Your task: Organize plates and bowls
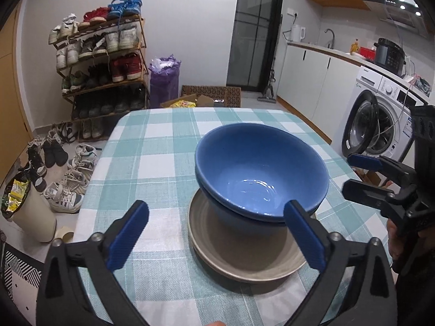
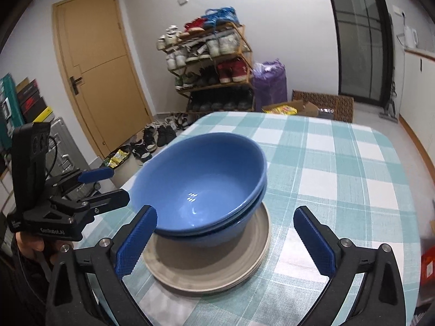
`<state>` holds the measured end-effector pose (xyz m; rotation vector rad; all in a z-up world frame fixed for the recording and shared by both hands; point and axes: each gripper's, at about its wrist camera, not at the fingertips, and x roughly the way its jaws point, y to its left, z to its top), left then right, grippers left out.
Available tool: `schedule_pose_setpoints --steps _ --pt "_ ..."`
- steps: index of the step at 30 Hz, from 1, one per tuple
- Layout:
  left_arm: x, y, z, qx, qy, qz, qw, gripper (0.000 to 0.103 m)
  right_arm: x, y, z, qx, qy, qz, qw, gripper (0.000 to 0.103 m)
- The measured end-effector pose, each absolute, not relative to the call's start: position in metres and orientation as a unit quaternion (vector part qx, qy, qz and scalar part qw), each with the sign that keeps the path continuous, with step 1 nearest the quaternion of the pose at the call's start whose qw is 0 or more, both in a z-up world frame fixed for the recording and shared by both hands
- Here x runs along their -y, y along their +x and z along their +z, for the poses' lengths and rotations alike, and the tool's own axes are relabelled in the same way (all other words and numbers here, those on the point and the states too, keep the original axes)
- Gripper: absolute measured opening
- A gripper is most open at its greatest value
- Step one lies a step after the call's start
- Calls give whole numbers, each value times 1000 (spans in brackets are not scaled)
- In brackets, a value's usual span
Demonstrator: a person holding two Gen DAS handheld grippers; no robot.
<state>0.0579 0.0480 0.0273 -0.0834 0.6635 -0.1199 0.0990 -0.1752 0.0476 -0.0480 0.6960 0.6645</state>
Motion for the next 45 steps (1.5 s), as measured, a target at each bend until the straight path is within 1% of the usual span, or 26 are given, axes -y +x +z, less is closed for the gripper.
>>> schedule_pose_setpoints --steps 6,11,20,23,39,45 --pt "-56 42 19 -304 -56 -37 950 103 180 71 48 -293 -18 335 895 102" --pt "-52 32 10 -294 -48 -24 954 103 183 56 38 -279 -16 341 898 102" --pt "-39 15 -1 -268 -18 2 963 103 188 40 19 -270 -10 341 900 102" --pt "-37 11 -4 -267 -24 -1 963 103 191 36 16 -267 -9 342 901 102" --pt "-32 -2 -3 -258 -21 -2 966 103 206 23 21 -245 -7 344 906 102" --pt "-34 -9 0 -257 -27 0 966 103 208 19 18 -248 -1 345 905 102"
